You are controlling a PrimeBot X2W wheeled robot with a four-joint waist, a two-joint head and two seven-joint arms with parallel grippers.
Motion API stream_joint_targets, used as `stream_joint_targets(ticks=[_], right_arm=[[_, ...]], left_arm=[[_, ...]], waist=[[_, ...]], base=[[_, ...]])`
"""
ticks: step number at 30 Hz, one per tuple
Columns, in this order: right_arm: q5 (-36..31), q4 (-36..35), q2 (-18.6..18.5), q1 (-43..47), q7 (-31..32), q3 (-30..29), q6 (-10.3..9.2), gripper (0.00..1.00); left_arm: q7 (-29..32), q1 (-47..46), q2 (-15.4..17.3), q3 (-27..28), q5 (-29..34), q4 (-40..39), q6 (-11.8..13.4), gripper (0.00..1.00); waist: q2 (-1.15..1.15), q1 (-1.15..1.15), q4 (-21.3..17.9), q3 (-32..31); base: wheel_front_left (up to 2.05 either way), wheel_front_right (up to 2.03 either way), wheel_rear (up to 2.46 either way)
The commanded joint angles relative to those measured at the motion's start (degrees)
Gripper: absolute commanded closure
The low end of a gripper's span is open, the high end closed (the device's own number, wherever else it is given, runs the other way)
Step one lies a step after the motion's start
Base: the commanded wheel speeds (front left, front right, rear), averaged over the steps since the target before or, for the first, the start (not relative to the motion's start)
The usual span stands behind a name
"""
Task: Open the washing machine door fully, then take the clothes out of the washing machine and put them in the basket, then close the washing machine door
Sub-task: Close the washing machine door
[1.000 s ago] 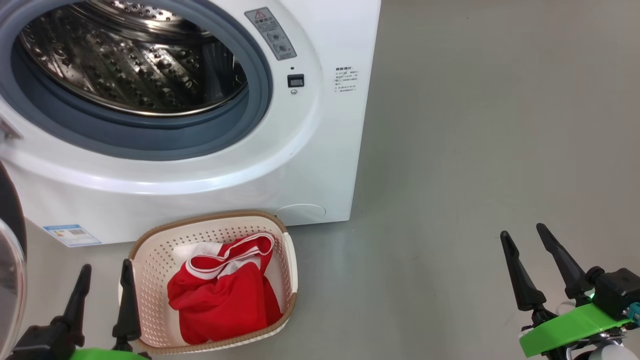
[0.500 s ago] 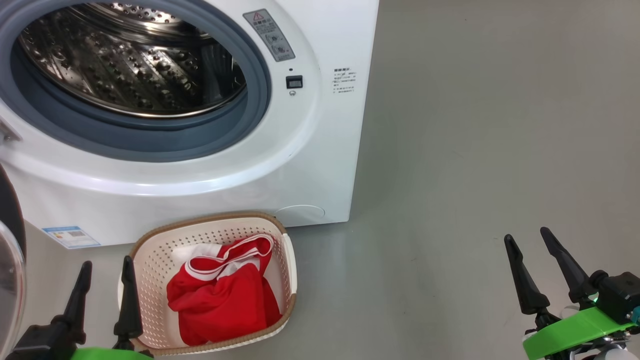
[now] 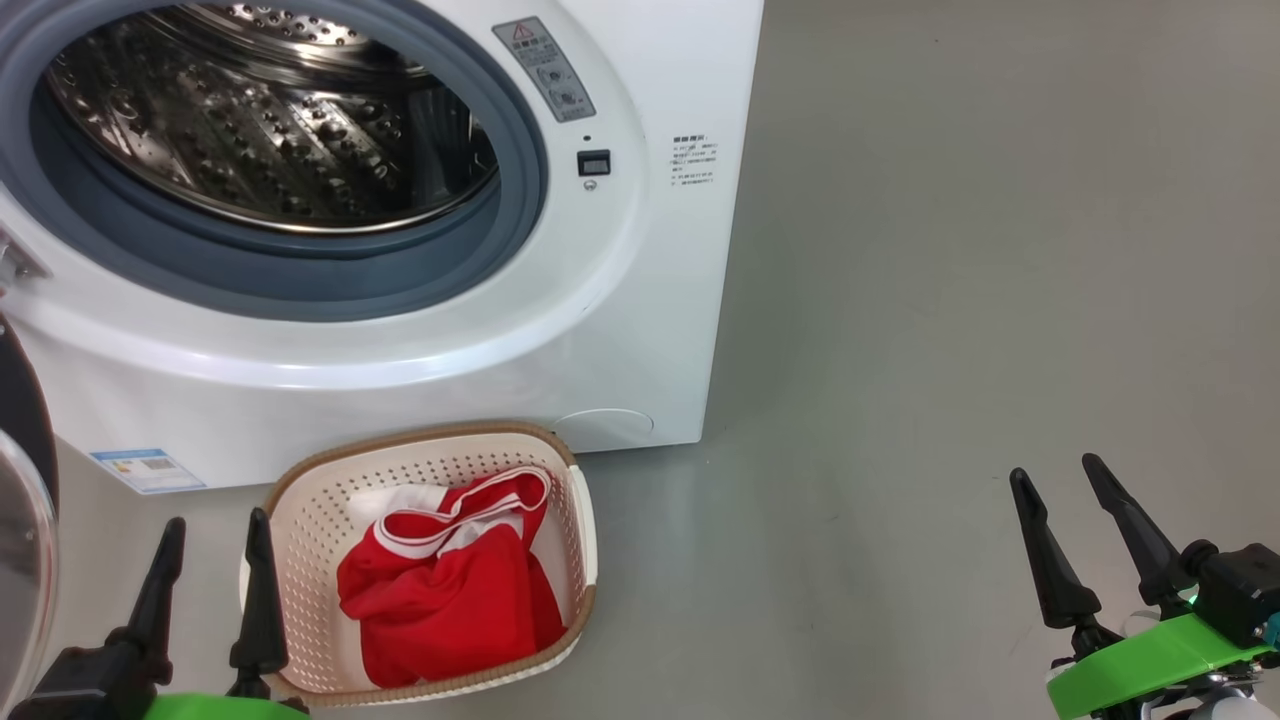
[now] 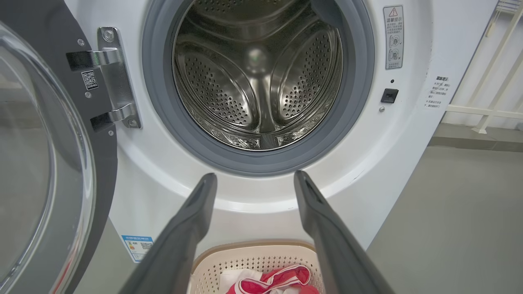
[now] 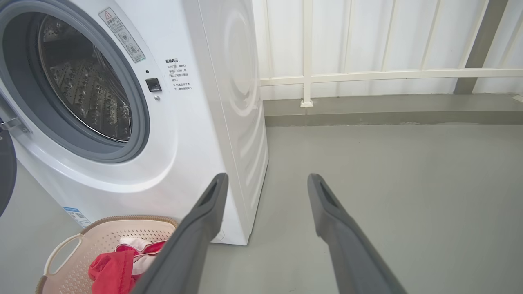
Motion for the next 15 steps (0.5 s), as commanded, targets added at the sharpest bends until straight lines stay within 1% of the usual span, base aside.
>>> stream_joint_targets(ticks=[1, 4, 7, 15], right_arm=[[0.17, -1.48, -1.16, 0.11, -0.28, 0.98, 0.09, 0.0], [0.19, -1.48, -1.15, 0.06, -0.28, 1.0, 0.09, 0.0], [0.2, -1.48, -1.16, 0.05, -0.28, 1.06, 0.09, 0.0], [0.23, -1.52, -1.09, -0.09, -0.28, 1.04, 0.09, 0.0]], left_arm=[[-0.37, -0.17, 0.83, 1.93, 0.63, -1.47, -0.18, 0.0], [-0.37, -0.2, 0.74, 2.07, 0.77, -1.43, -0.18, 0.0], [-0.37, -0.11, 0.65, 2.09, 0.84, -1.4, -0.18, 0.0], [-0.37, -0.21, 0.64, 1.92, 0.25, -1.41, -0.18, 0.0]], waist=[[0.0, 0.0, 0.04, 0.0], [0.0, 0.0, 0.11, 0.02], [0.0, 0.0, 0.16, 0.02], [0.0, 0.0, 0.28, 0.16]], base=[[-0.64, 0.64, 0.0], [-0.91, 0.91, 0.0], [-1.32, 1.32, 0.0], [-1.73, 1.73, 0.0]])
